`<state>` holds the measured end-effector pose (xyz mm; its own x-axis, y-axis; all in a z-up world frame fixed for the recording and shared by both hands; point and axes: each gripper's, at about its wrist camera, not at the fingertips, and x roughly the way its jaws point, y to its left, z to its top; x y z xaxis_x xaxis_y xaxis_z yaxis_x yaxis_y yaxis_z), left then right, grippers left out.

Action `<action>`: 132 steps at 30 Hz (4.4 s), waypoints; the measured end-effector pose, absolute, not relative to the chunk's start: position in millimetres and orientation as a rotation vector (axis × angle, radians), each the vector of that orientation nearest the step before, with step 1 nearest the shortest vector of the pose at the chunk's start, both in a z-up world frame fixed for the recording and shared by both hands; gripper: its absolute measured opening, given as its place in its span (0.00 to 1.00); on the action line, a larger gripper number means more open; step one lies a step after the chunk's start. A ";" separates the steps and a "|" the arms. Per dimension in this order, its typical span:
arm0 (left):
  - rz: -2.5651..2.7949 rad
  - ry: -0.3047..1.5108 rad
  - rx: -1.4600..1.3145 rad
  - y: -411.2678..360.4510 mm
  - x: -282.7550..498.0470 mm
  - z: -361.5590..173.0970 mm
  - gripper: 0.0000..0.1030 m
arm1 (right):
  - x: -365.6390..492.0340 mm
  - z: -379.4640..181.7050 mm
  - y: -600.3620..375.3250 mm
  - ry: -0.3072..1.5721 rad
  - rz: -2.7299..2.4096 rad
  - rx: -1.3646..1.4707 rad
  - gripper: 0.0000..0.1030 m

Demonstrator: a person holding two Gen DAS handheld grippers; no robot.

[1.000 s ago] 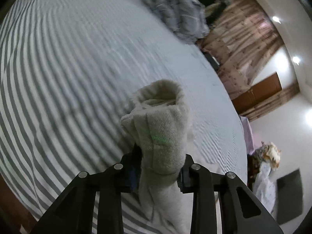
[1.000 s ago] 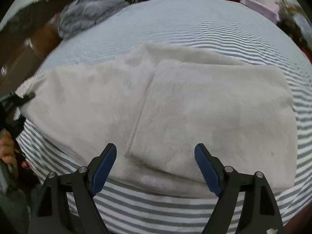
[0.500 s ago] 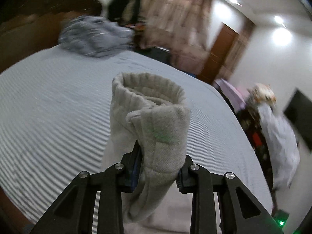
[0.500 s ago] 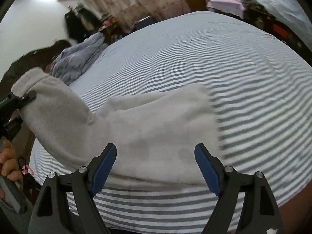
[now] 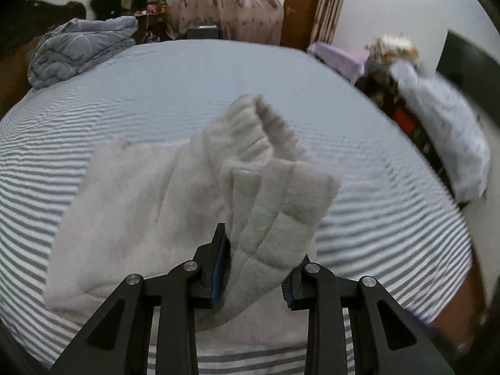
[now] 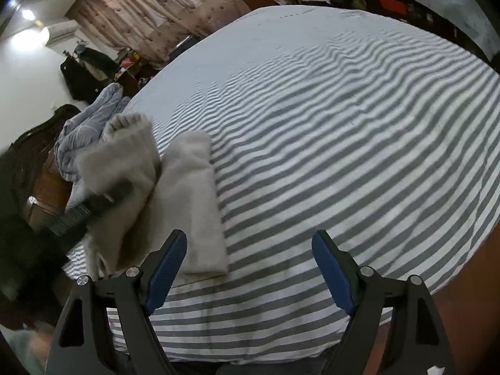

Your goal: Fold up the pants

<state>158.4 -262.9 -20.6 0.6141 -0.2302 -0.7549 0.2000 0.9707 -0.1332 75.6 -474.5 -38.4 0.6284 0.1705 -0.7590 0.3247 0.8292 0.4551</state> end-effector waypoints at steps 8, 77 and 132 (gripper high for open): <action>-0.306 0.859 0.086 -280.8 131.0 -46.1 0.56 | 76.1 -52.3 -486.0 0.898 -0.064 0.648 0.78; -0.210 0.877 0.090 -90.7 136.1 -66.6 0.74 | 140.2 -71.3 -395.7 0.948 -0.014 0.628 0.81; -0.584 1.109 -0.452 -41.8 232.1 -101.4 0.81 | 193.7 -114.1 -429.4 0.950 0.432 0.779 0.77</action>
<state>232.1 -41.8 -101.4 0.3239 -0.6419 -0.6951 0.2104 0.7651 -0.6085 193.7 -429.4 -114.1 0.5284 0.6406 -0.5572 0.0002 0.6562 0.7546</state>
